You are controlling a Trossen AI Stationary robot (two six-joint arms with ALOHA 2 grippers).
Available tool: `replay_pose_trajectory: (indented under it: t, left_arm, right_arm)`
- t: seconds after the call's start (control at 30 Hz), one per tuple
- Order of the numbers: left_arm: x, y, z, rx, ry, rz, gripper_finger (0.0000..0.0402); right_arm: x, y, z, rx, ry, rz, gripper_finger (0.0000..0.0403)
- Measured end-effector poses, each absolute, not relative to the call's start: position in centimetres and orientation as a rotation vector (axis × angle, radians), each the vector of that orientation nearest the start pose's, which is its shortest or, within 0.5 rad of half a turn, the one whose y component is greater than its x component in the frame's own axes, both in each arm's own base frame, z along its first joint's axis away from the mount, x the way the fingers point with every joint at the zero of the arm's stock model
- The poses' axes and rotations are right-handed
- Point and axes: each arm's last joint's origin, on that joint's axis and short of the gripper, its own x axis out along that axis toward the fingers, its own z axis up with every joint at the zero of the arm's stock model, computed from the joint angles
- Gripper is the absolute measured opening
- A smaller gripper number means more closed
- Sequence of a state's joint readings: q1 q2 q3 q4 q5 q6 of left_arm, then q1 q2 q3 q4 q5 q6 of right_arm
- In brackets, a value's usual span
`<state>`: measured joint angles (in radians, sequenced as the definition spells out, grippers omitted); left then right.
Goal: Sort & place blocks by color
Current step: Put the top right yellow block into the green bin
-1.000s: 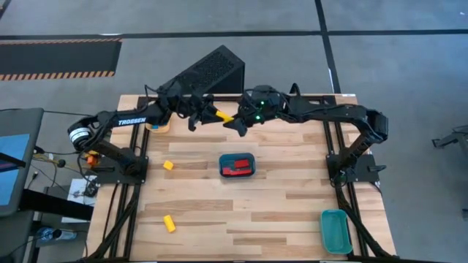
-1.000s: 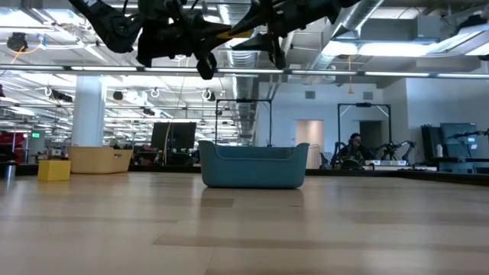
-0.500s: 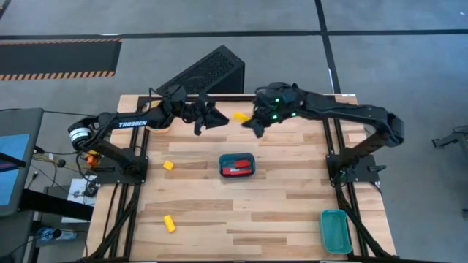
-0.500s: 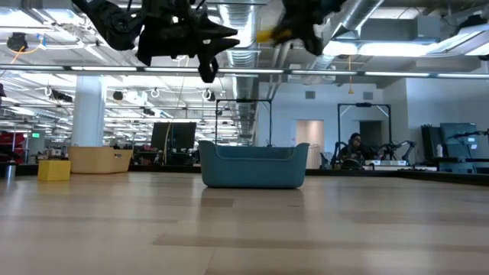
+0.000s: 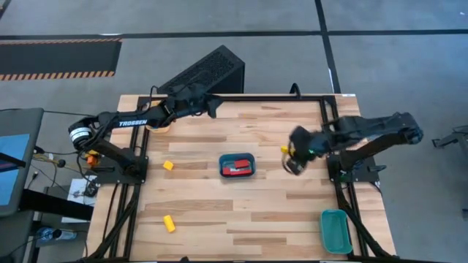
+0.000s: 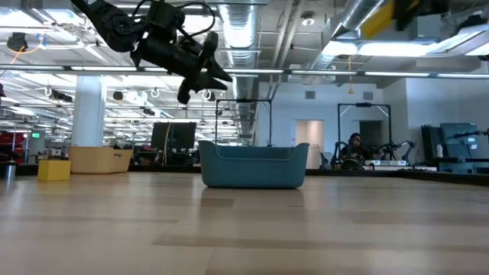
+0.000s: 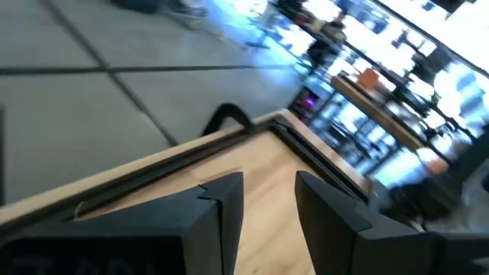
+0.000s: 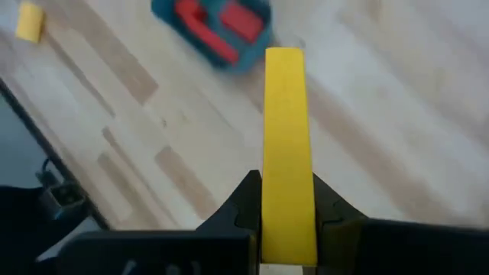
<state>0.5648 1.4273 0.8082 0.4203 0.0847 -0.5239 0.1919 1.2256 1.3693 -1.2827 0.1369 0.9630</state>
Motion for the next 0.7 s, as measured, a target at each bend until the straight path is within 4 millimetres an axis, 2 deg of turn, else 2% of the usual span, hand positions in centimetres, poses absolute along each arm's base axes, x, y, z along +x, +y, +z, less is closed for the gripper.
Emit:
replay_pose_trajectory:
  t: [0.17,0.3,0.43,0.7]
  left_arm:
    - [26.6,16.1,25.3,-0.621,0.040,0.525,0.0100]
    - [27.0,15.8,26.2,-0.555,-0.037,0.486,0.0091]
    - [27.3,15.3,26.7,-0.539,-0.093,0.499,0.0082]
    - [27.6,14.7,26.0,-0.561,-0.024,0.519,0.0067]
  right_arm:
    - [18.3,7.3,35.7,0.768,1.115,-0.504,0.0046]
    - [18.0,10.6,34.8,0.788,1.135,-0.531,0.0046]
    - [17.7,13.5,33.6,0.775,1.245,-0.513,0.0046]
    - [16.8,17.6,31.8,0.720,1.440,-0.449,0.0054]
